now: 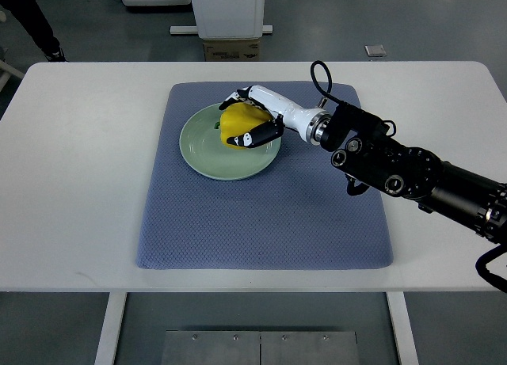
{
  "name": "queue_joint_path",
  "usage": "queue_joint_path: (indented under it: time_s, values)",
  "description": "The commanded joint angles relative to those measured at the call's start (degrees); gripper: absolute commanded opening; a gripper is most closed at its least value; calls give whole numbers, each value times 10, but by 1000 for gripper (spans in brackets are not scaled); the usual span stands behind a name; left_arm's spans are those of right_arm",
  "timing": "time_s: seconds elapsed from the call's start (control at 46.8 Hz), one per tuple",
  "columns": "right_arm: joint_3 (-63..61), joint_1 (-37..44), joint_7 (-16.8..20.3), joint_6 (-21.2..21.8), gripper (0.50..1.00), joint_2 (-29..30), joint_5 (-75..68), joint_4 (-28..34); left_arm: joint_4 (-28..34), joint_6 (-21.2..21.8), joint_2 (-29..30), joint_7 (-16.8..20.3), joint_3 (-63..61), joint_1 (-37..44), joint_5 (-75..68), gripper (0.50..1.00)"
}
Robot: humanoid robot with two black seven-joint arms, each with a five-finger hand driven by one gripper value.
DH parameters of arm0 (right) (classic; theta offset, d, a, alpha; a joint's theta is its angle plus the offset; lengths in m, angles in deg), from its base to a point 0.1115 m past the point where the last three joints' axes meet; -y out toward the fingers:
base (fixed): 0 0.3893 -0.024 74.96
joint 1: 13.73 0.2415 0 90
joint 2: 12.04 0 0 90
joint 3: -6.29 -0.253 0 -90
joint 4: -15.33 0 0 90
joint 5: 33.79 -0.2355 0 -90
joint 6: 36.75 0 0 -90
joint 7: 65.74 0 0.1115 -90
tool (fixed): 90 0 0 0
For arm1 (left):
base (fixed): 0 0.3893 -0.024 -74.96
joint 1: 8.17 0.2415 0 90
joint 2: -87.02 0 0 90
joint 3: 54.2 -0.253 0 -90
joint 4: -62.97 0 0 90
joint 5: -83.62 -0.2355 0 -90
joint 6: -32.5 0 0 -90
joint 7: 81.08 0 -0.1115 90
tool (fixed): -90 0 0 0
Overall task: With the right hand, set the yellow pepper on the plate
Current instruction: 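Carry the pepper with the right hand over the green plate, then lower the pepper onto the plate and open the right hand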
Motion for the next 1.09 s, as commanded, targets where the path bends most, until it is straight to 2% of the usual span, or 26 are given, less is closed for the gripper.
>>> queue_joint_path:
  time_s: [0.0, 0.107, 0.257, 0.428, 0.492, 0.641, 0.684, 0.791, 0.855, 1.069]
  values:
    - [0, -1, 9, 0, 500, 0, -1, 1, 0, 0, 0, 0, 0, 0, 0, 1000]
    - [0, -2, 15, 0, 500, 0, -2, 4, 0, 0, 0, 0, 0, 0, 0, 1000]
    - [0, -6, 47, 0, 500, 0, -5, 5, 0, 0, 0, 0, 0, 0, 0, 1000]
    - [0, -8, 53, -1, 500, 0, -9, 6, 0, 0, 0, 0, 0, 0, 0, 1000]
    - [0, -9, 54, -1, 568, 0, -14, 7, 0, 0, 0, 0, 0, 0, 0, 1000]
    - [-1, -12, 52, -1, 692, 0, -15, 8, 0, 0, 0, 0, 0, 0, 0, 1000]
    - [-1, -12, 52, -1, 759, 0, -15, 8, 0, 0, 0, 0, 0, 0, 0, 1000]
    - [-2, -12, 50, -1, 972, 0, -21, 8, 0, 0, 0, 0, 0, 0, 0, 1000]
    - [-2, -12, 49, -1, 993, 0, -28, 8, 0, 0, 0, 0, 0, 0, 0, 1000]
    - [-4, -11, 48, -1, 998, 0, -32, 7, 0, 0, 0, 0, 0, 0, 0, 1000]
